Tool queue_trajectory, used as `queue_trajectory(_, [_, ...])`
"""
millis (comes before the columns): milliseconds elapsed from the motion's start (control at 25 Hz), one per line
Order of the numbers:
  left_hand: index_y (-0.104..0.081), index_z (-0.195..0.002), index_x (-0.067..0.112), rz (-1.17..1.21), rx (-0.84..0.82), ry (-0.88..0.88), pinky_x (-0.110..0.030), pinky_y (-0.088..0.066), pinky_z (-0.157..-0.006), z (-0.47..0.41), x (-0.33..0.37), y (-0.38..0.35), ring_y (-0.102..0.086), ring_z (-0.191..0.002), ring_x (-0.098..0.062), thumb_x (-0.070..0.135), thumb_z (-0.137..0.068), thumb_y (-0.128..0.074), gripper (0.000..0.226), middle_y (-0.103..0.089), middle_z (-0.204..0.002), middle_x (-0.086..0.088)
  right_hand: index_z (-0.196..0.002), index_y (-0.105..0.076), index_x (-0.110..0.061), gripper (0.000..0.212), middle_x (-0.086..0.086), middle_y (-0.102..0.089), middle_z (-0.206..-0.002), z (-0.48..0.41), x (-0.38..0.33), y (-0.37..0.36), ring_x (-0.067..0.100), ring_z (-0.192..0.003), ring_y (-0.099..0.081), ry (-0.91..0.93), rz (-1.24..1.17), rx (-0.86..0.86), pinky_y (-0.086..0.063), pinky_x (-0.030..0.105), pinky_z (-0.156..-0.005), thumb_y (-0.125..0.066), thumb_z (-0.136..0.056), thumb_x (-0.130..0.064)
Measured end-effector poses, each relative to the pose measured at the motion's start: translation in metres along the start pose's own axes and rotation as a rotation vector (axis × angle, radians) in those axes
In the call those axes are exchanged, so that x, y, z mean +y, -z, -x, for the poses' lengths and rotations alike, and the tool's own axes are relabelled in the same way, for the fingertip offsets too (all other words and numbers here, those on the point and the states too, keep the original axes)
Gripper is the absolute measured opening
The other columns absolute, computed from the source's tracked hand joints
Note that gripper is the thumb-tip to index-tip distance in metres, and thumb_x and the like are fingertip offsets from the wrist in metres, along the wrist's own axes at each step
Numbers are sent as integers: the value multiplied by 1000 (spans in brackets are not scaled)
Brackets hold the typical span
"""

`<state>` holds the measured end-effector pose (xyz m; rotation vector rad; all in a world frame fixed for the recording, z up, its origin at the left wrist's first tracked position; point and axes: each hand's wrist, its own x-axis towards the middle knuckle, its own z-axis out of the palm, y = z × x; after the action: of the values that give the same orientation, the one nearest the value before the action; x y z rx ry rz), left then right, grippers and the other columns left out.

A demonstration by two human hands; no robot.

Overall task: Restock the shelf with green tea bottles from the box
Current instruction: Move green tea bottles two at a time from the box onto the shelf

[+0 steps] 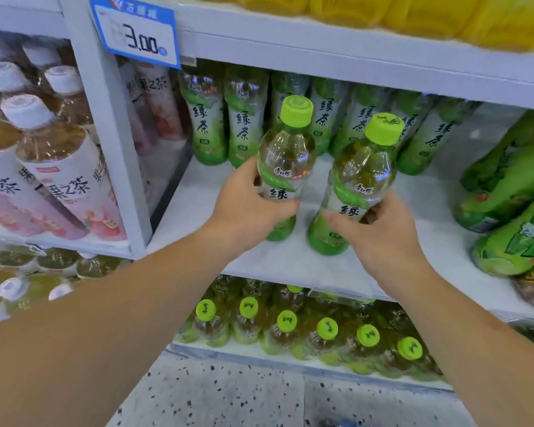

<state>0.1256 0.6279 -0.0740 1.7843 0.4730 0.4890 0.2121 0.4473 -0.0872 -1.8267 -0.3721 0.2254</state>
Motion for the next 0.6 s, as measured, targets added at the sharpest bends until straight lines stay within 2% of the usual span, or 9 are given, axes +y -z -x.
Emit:
queue_trajectory(80, [-61, -107, 40, 11, -26, -28, -2, -46, -72, 0, -8, 0, -64, -92, 12, 10, -74, -88, 52, -72, -98, 24, -114, -66, -30, 48, -18, -75, -102, 0, 7, 1, 0, -95, -71, 9, 2, -15, -58, 24, -82, -89, -74, -22])
queue_trajectory(160, [-56, -111, 43, -33, -66, -5, -3, -47, -74, 5, -21, 1, -63, -98, 9, 14, -71, -91, 61, -68, -107, 18, -114, -60, -42, 54, -33, -69, -104, 5, 14, 3, -13, -99, -63, 3, 38, -52, -51, 9, -79, -90, -72, -27])
queue_trajectory(240, [-55, -120, 39, -165, -49, 14, -9, -48, -85, 10, -34, 3, -59, -107, 3, 23, -69, -93, 66, -57, -120, 11, -108, -54, -49, 55, -44, -62, -102, 12, 23, 1, -22, -99, -57, -11, 95, -63, -46, 2, -74, -91, -71, -30])
queue_trajectory(320, [-57, -120, 37, -250, -13, -26, -13, -49, -90, 9, -48, 5, -57, -106, 4, 29, -70, -93, 61, -56, -117, 12, -104, -56, -47, 50, -45, -63, -98, 14, 34, -2, -20, -95, -60, 30, 143, -41, -45, 0, -72, -90, -72, -30])
queue_trajectory(400, [-55, -110, 50, -266, 2, -71, -6, -46, -86, 6, -53, 5, -56, -106, 10, 31, -71, -92, 57, -57, -112, 20, -104, -57, -47, 47, -45, -64, -98, 8, 40, -6, -20, -95, -61, 82, 179, -23, -43, -3, -74, -89, -73, -32])
queue_trajectory(480, [-52, -103, 55, -228, 39, -80, -2, -45, -84, -3, -54, 2, -57, -104, 16, 28, -72, -92, 57, -61, -108, 27, -104, -56, -47, 44, -46, -64, -97, -5, 39, -12, -20, -95, -60, 120, 186, -21, -42, -4, -75, -87, -76, -31])
queue_trajectory(520, [-53, -103, 54, -220, 65, -84, -5, -47, -85, -9, -55, 0, -58, -104, 15, 27, -73, -91, 55, -62, -107, 27, -103, -56, -46, 43, -45, -64, -95, -14, 39, -15, -20, -94, -60, 133, 188, -21, -42, -4, -73, -86, -77, -30])
queue_trajectory(600, [-60, -110, 41, -251, 99, -76, -23, -54, -92, -26, -56, -7, -62, -106, 0, 27, -75, -89, 47, -66, -112, 16, -106, -56, -42, 42, -35, -67, -92, -34, 41, -22, -20, -92, -59, 144, 209, -17, -43, -3, -69, -86, -78, -32])
